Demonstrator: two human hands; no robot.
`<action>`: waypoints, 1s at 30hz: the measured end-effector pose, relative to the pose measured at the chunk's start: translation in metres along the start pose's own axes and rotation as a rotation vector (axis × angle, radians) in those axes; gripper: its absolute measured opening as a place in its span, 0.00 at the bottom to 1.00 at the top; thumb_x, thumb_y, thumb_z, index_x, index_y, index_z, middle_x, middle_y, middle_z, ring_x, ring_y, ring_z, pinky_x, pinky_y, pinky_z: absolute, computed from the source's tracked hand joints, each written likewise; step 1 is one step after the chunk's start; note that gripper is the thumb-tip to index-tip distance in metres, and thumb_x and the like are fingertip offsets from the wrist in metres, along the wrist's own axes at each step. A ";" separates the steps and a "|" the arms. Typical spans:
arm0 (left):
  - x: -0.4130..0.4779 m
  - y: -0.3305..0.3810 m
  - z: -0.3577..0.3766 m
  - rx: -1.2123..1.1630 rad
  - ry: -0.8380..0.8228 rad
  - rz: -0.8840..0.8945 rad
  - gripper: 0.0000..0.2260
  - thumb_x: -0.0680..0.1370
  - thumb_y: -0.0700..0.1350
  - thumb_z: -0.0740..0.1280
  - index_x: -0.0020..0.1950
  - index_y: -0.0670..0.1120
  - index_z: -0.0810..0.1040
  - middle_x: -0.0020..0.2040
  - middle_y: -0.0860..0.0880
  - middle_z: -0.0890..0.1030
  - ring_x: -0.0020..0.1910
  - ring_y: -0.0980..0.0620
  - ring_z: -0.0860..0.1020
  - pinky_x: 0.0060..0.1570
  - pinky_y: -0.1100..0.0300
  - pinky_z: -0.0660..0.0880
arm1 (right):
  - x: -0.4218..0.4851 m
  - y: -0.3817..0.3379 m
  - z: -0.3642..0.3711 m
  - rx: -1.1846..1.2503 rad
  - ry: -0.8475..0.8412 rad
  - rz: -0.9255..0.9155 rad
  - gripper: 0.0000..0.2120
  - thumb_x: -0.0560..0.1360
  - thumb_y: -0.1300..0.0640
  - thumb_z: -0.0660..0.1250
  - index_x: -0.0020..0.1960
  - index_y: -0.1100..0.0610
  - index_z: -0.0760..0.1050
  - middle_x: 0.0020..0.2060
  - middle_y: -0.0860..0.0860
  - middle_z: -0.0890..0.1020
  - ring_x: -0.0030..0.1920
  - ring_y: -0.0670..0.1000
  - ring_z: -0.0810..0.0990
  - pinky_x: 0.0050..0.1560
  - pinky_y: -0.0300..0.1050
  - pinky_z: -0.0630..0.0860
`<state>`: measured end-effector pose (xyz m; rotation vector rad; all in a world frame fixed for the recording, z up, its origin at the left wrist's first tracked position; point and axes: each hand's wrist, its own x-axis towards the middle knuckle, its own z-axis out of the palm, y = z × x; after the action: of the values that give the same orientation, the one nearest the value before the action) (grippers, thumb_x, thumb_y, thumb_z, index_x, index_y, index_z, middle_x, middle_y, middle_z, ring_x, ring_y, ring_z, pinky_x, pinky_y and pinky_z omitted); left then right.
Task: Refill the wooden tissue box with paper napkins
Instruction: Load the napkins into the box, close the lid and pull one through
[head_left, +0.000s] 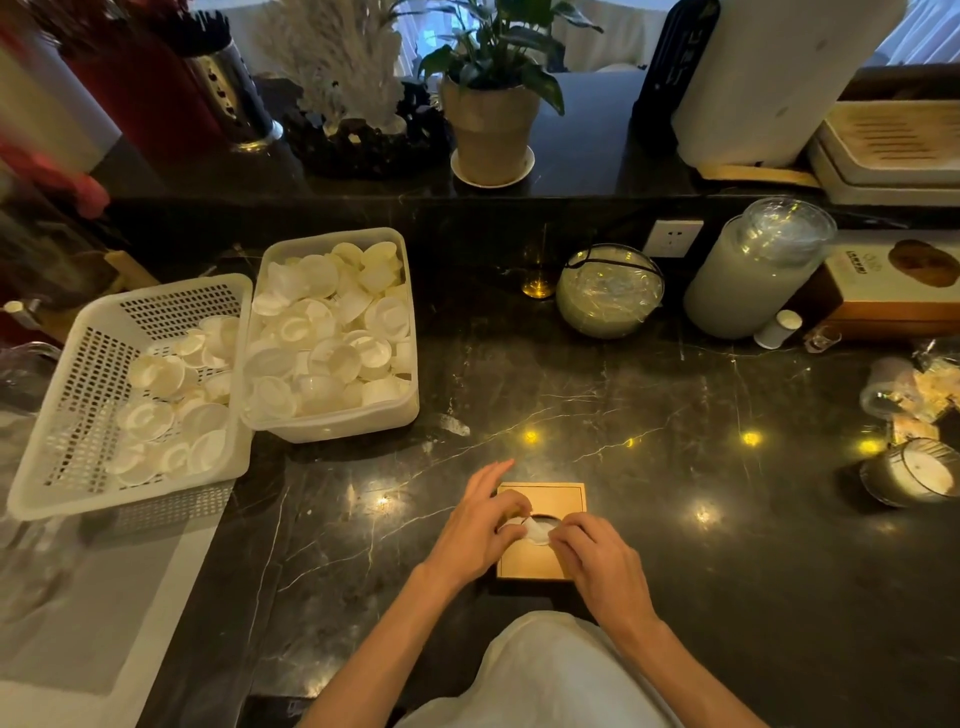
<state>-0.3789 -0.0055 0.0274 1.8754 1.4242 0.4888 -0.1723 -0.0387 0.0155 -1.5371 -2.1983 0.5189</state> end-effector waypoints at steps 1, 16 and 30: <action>0.000 0.000 0.000 0.012 -0.012 -0.003 0.06 0.78 0.48 0.69 0.54 0.53 0.79 0.79 0.54 0.56 0.79 0.55 0.49 0.74 0.54 0.56 | 0.000 0.000 0.000 0.001 0.000 -0.007 0.08 0.70 0.58 0.75 0.49 0.55 0.82 0.48 0.49 0.82 0.47 0.46 0.80 0.37 0.36 0.79; -0.008 -0.004 0.011 -0.077 -0.016 -0.035 0.03 0.77 0.45 0.71 0.46 0.50 0.78 0.77 0.55 0.60 0.78 0.57 0.50 0.75 0.56 0.54 | 0.009 -0.001 -0.003 -0.029 -0.142 -0.071 0.11 0.75 0.53 0.64 0.57 0.45 0.76 0.65 0.47 0.70 0.69 0.49 0.65 0.57 0.37 0.73; -0.004 0.004 0.011 -0.104 -0.049 -0.057 0.02 0.79 0.46 0.67 0.49 0.48 0.76 0.79 0.53 0.56 0.77 0.59 0.44 0.73 0.55 0.50 | 0.019 0.001 -0.006 -0.017 -0.233 0.046 0.09 0.77 0.44 0.64 0.52 0.45 0.81 0.77 0.48 0.61 0.78 0.54 0.46 0.74 0.57 0.55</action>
<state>-0.3700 -0.0137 0.0234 1.7481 1.3902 0.4767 -0.1745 -0.0206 0.0220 -1.6108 -2.3477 0.7283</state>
